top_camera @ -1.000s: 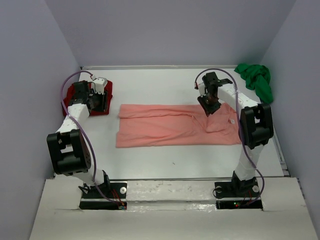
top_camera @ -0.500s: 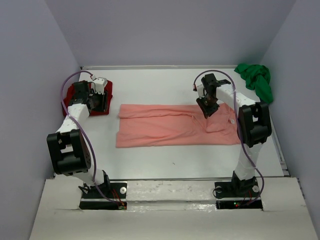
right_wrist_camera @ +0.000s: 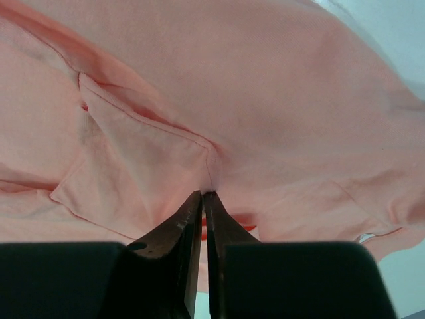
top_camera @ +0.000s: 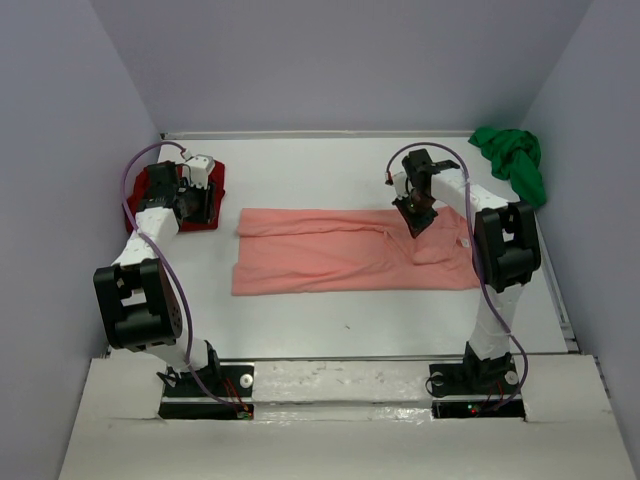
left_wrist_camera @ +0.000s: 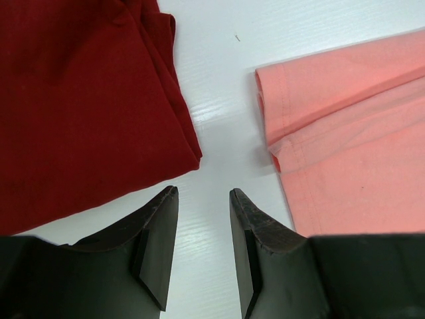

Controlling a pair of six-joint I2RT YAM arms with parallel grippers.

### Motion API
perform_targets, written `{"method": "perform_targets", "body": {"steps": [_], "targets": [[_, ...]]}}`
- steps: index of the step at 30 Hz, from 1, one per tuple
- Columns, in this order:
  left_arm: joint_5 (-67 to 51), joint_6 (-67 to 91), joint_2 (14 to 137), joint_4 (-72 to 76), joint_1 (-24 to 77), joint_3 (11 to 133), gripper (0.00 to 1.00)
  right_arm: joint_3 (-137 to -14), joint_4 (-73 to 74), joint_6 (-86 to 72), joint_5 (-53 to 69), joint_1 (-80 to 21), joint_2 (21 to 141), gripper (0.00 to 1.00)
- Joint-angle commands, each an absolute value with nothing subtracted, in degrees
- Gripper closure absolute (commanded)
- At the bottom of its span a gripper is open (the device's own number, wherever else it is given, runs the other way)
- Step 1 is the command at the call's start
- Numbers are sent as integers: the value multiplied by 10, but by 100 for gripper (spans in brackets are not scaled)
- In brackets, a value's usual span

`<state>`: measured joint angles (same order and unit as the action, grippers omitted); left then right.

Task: Fold and stack the t-shirts
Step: Fold the tshirt

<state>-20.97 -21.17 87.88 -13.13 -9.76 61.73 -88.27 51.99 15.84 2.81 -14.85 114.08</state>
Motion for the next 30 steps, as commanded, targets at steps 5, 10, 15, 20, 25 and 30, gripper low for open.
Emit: {"method": "perform_targets", "body": {"steps": [5,10,15,20,25,30], "targets": [[-222,-221,865,-129,-99,614,53,-886,511,161,35,-144,1131,100],[-222,-221,865,-130,-99,614,53,-887,526,162,54,-144,1114,100],[-222,-221,863,-131,-99,615,53,-883,559,172,108,-144,1082,100],[-223,-221,860,-130,-99,616,53,-863,579,185,163,-144,1057,100],[-223,-220,856,-133,-99,616,53,-846,591,200,201,-144,1054,100],[-222,-219,857,-134,-100,617,53,-835,604,215,219,-144,1059,100]]}}
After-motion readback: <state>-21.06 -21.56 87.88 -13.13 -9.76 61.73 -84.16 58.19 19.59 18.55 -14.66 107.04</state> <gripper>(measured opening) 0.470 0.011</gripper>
